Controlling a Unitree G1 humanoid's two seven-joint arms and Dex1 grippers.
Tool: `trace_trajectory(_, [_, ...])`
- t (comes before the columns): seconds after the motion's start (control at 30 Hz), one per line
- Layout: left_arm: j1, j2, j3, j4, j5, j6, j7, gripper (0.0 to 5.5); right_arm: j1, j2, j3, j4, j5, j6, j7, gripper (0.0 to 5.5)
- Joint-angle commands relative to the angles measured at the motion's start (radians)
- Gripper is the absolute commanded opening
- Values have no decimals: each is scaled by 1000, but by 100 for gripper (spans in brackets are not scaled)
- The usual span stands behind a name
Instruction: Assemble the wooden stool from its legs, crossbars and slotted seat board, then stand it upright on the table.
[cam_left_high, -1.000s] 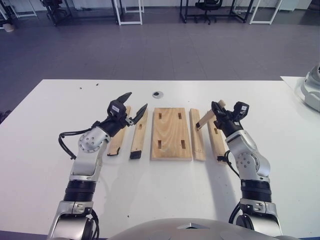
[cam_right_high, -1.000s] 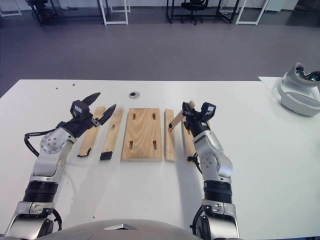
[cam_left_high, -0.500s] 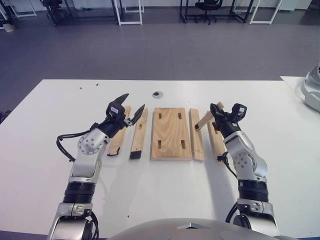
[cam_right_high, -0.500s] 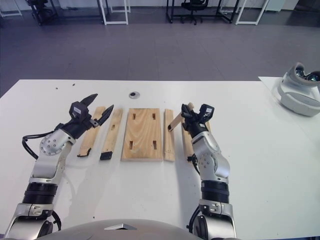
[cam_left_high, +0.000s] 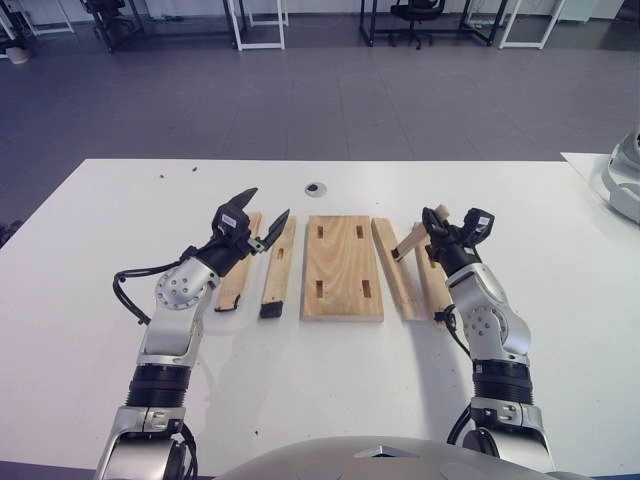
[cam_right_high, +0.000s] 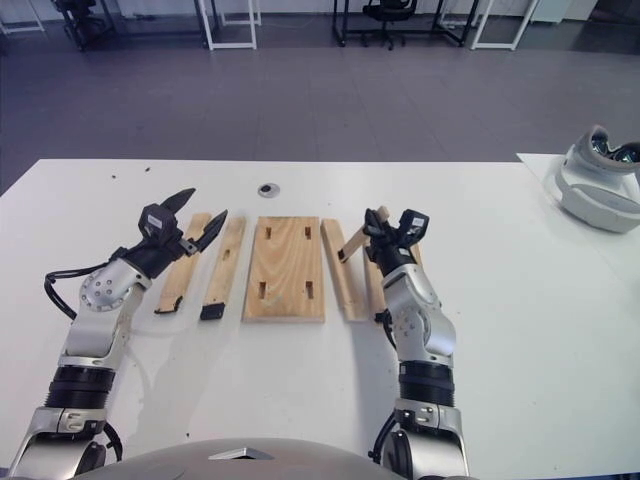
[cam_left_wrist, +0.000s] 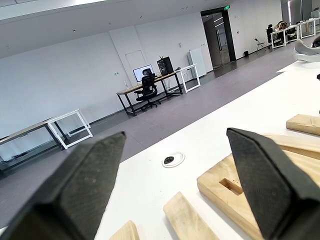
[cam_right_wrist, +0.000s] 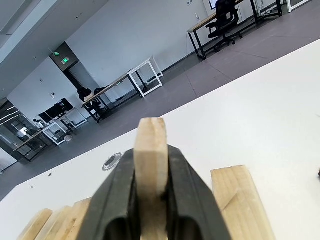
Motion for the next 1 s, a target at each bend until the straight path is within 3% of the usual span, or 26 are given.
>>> trace_trajectory(0.03, [4, -3, -3, 12, 9, -14, 4, 372, 16, -48, 78, 32, -110, -43, 40, 41])
trace_trajectory(0.3, [0, 0, -1, 13, 13, -13, 4, 372, 101, -127, 185, 274, -313, -342, 166, 41])
trace_trajectory(0.47, [3, 5, -1, 12, 13, -11, 0, 372, 120, -143, 229, 368, -356, -378, 202, 41])
trace_trajectory(0.7, [-2, -2, -7, 17, 18, -10, 6, 372, 39, -119, 228, 193, -273, -344, 225, 41])
trace_trajectory(0.73, [-6, -5, -8, 19, 19, -11, 8, 372, 22, -116, 226, 172, -261, -325, 227, 77])
trace_trajectory(1.0, [-14, -10, -4, 31, 22, -25, 24, 372, -42, -166, 213, 5, -239, 14, 160, 221])
